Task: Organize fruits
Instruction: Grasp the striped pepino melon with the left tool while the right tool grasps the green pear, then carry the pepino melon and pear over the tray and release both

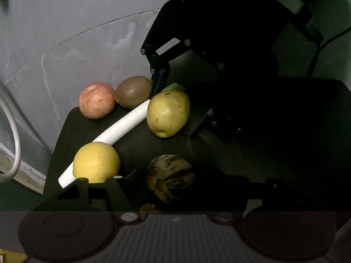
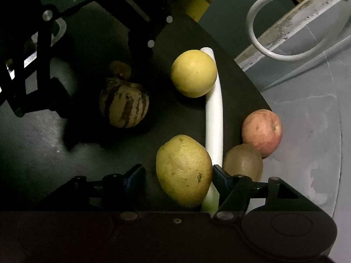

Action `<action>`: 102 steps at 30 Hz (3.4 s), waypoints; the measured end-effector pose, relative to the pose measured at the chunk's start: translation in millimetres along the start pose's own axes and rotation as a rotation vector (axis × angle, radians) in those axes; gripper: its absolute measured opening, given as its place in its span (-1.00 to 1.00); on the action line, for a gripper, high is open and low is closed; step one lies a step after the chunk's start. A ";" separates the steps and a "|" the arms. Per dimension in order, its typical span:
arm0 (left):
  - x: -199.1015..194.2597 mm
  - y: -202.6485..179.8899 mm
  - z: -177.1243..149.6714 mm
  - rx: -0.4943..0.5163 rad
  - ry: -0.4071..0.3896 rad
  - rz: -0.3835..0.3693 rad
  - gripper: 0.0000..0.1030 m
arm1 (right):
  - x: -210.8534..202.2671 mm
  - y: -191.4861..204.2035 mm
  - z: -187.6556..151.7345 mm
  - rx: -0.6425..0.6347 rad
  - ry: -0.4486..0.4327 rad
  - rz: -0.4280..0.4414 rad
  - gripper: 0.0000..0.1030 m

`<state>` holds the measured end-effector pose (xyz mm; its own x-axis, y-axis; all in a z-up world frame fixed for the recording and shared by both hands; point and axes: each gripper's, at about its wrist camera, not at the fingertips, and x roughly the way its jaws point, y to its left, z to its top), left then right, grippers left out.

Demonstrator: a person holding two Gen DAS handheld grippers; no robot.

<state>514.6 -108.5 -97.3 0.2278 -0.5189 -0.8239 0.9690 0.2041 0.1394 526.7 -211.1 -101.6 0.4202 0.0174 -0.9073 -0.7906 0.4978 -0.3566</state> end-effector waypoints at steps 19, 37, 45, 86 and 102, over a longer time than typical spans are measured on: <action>7.9 2.4 -4.3 -0.072 0.029 0.036 0.05 | 3.2 -8.9 4.2 0.064 0.008 0.001 0.15; -26.8 -8.0 -12.8 -0.376 -0.008 0.130 0.05 | -30.1 65.8 -18.9 0.077 -0.092 -0.183 0.13; -65.4 -24.4 -26.6 -0.514 -0.065 0.184 0.05 | -63.4 99.4 -14.9 0.048 -0.155 -0.196 0.13; -198.8 -222.0 -176.3 -1.046 -0.132 0.279 0.05 | -155.8 307.1 25.3 0.141 -0.190 0.059 0.13; -184.8 -231.4 -197.5 -1.090 -0.014 0.192 0.06 | -144.9 315.6 35.0 0.149 -0.113 0.047 0.14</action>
<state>229.4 104.2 -85.8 0.3728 -0.4083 -0.8333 0.3152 0.9003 -0.3001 231.9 -26.1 -74.8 0.4383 0.1369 -0.8884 -0.7396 0.6166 -0.2698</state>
